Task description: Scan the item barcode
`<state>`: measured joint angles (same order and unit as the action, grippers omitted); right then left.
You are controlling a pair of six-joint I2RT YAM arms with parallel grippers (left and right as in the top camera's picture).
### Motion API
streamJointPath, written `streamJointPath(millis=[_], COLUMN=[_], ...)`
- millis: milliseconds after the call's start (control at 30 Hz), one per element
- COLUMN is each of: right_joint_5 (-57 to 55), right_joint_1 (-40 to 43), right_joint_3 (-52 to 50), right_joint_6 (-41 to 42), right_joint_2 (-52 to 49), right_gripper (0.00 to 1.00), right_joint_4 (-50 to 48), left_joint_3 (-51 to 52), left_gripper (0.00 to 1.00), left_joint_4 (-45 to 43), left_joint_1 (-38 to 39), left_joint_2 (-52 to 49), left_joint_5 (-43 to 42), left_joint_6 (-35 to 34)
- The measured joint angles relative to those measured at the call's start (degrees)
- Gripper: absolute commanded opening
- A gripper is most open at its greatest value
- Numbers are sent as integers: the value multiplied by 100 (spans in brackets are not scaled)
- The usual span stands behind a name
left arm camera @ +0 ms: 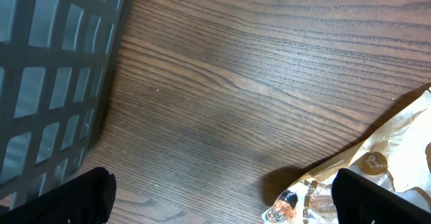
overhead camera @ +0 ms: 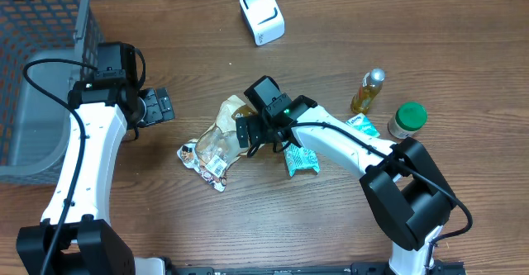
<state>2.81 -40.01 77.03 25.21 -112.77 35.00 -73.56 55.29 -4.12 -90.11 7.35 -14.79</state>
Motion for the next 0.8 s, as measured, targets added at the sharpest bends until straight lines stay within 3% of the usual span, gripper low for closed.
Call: streamJointPath(millis=[800], right_joint_5=[-2], right_joint_1=[0], right_joint_3=[0], right_joint_6=[26], right_joint_2=[0], right_gripper=[100], right_joint_4=[-439], left_joint_3=[0], left_gripper=[99], left_joint_4=[0], left_joint_1=[0], left_joint_2=[0], left_joint_5=[0], left_joint_6=[0])
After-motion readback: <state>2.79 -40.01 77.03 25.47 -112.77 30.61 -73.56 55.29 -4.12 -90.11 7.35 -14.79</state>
